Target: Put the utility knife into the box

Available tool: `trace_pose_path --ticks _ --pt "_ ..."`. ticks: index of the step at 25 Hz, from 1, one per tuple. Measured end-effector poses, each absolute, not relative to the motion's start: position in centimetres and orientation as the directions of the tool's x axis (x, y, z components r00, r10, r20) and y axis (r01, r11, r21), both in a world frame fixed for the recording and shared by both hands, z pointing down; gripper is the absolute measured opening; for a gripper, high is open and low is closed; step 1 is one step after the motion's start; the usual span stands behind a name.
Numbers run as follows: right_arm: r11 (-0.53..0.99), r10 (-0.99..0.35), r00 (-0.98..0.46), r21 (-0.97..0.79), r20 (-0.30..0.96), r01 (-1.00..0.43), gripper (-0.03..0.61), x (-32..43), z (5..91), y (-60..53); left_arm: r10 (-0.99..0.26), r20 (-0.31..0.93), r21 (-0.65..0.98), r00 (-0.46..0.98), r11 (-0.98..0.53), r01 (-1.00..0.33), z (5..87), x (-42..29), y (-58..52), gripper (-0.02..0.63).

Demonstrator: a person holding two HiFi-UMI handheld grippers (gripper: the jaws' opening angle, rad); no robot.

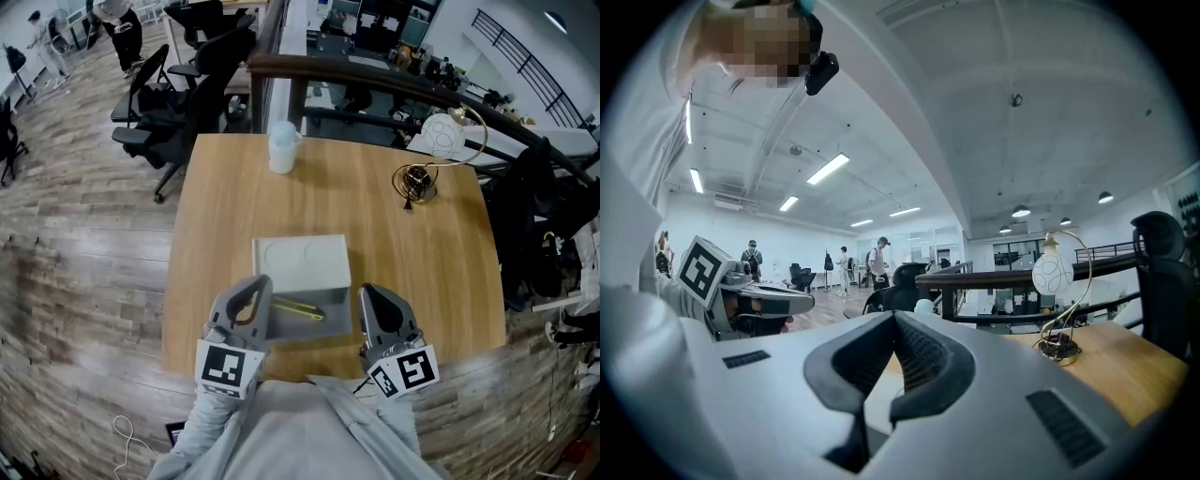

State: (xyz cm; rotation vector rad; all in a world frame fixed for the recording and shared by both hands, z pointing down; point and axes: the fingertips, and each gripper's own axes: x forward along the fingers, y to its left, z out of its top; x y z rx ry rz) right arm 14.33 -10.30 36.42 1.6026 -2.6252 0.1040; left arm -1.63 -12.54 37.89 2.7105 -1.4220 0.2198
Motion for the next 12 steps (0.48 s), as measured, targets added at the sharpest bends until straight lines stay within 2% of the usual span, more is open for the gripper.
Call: trace_pose_path --ticks 12 --pt "0.446 -0.892 -0.448 -0.038 0.065 -0.894 0.017 14.51 35.45 -10.2 -0.819 0.145 0.01 0.555 -0.56 -0.829 37.25 -1.79 -12.45 0.02"
